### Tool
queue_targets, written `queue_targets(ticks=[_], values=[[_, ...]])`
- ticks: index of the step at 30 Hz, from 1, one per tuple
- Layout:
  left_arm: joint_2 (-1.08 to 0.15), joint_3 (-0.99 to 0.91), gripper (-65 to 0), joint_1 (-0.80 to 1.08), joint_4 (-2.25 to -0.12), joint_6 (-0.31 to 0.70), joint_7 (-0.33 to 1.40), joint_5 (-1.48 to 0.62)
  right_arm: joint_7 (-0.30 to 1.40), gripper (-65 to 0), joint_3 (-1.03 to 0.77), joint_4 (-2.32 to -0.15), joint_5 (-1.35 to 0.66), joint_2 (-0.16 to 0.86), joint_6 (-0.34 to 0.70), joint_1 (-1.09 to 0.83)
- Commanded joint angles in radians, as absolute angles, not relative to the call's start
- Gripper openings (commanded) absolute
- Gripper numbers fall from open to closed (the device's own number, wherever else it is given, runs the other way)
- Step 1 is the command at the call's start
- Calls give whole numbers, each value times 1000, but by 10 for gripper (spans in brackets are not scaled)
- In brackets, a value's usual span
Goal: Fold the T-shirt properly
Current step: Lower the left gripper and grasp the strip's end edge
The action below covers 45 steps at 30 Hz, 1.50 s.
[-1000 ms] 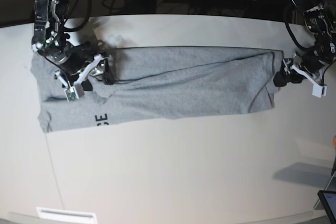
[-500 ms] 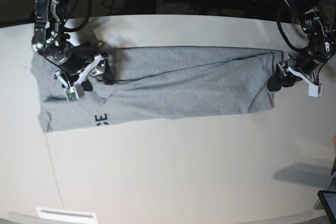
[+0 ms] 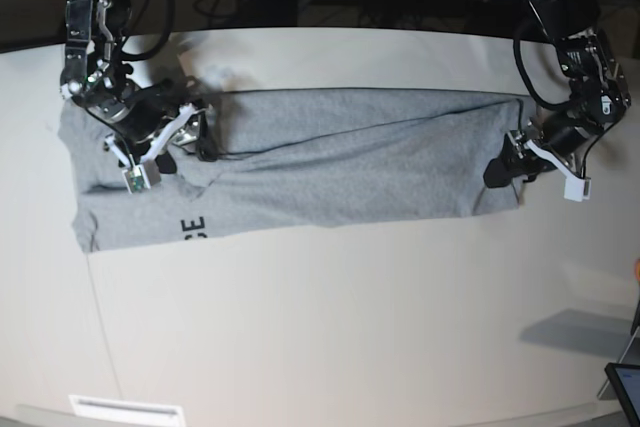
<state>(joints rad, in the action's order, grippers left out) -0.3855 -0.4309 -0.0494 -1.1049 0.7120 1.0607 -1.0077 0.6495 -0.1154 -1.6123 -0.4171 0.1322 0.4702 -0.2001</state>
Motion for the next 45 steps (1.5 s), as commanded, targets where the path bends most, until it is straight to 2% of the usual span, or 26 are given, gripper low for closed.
queue_targets(ticks=[1, 13, 18, 23, 25, 31, 38, 45], values=[[-389, -423, -158, -44, -1101, 698, 1127, -951, 674, -221, -116, -1618, -417, 137, 470, -197], [-355, -420, -160, -31, -1098, 698, 1133, -951, 674, -221, -116, -1618, -417, 136, 467, -193], [-354, -335, -160, -36, -1098, 698, 1127, -951, 674, -221, -116, -1618, -417, 136, 467, -193], [-352, -337, -165, -41, -1096, 698, 1125, -951, 674, -221, -116, -1618, -417, 136, 467, -193], [-352, -340, -207, -41, -1096, 698, 1125, -951, 674, -221, -116, -1618, -417, 137, 467, -193], [-361, -340, -465, -41, -1096, 698, 1125, -951, 674, -221, -116, -1616, -417, 137, 467, -193], [-366, -340, -650, -42, -1099, 698, 1125, -951, 674, -221, -116, -1616, -417, 137, 467, -193], [-397, -341, -650, -45, -1150, 698, 1130, -951, 674, -222, -116, -1616, -417, 137, 467, -193]])
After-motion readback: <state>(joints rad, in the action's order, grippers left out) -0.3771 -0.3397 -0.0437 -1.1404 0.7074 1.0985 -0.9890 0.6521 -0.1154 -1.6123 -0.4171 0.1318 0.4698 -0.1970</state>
